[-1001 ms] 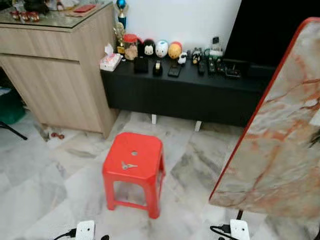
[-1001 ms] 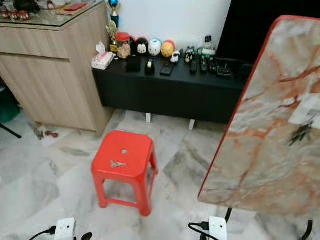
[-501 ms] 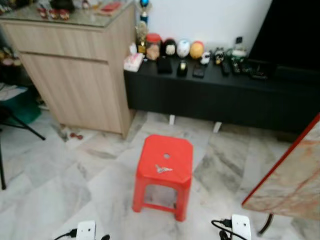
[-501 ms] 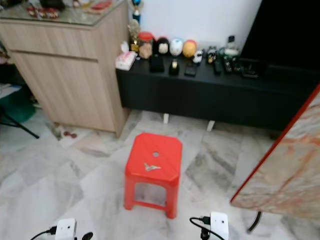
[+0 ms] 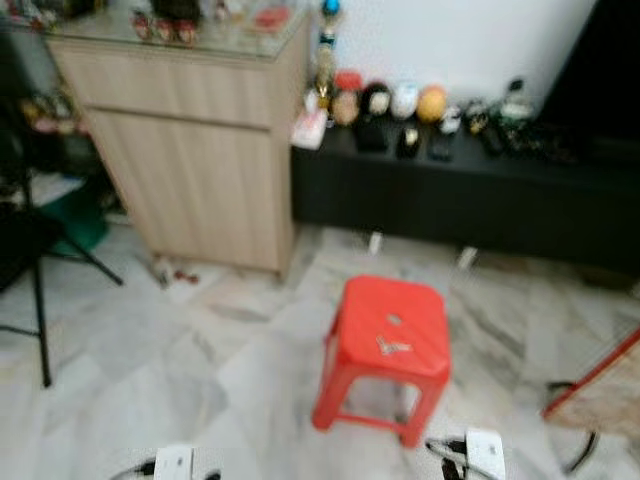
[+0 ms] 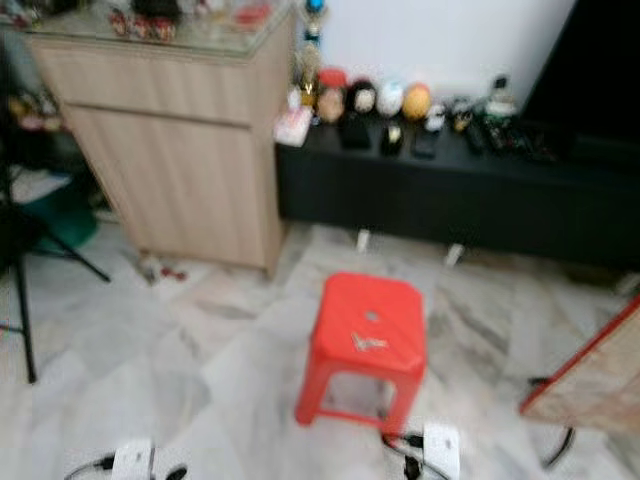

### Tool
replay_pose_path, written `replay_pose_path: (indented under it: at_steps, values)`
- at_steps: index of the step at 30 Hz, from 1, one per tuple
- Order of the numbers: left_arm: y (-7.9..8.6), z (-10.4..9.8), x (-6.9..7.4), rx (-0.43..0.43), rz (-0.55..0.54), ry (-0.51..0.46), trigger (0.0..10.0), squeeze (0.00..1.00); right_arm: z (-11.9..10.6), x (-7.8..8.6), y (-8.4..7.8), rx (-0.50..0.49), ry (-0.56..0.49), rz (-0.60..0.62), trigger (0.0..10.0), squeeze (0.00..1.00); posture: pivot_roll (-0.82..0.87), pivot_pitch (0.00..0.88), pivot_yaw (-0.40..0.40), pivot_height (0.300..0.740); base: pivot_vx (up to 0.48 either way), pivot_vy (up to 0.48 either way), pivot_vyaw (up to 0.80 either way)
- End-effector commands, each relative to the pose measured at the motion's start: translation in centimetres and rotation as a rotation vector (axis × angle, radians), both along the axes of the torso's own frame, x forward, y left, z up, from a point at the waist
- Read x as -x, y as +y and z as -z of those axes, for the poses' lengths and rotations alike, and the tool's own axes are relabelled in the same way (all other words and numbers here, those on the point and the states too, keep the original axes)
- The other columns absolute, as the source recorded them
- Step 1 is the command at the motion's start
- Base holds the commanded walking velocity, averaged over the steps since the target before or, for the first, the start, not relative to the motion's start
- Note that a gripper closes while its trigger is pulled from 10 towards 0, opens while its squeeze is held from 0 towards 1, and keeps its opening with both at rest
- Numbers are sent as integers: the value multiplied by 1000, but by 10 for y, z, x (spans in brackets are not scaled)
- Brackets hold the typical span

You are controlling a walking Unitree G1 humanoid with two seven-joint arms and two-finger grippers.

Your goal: Hang keys on a hook

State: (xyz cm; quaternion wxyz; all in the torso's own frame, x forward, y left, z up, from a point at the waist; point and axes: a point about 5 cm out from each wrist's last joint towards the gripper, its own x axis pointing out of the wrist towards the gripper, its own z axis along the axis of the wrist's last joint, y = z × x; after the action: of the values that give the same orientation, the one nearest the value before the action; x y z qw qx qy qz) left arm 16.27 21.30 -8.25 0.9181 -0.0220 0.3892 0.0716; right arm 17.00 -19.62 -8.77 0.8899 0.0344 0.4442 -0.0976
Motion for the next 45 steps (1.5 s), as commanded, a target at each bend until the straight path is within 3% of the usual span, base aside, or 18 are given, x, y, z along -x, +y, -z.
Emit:
replay_pose_path:
  at_steps: [1,45]
  values:
    - [-6,4,6,20,-14,21,10000,0,2,7,-9,14,18,28,10000,0,160,32,-51,740,0,0,0]
    - [-5,-1,-3,29,-14,-18,10000,0,-4,-3,-12,27,-25,64,10000,0,159,78,-52,740,0,0,0]
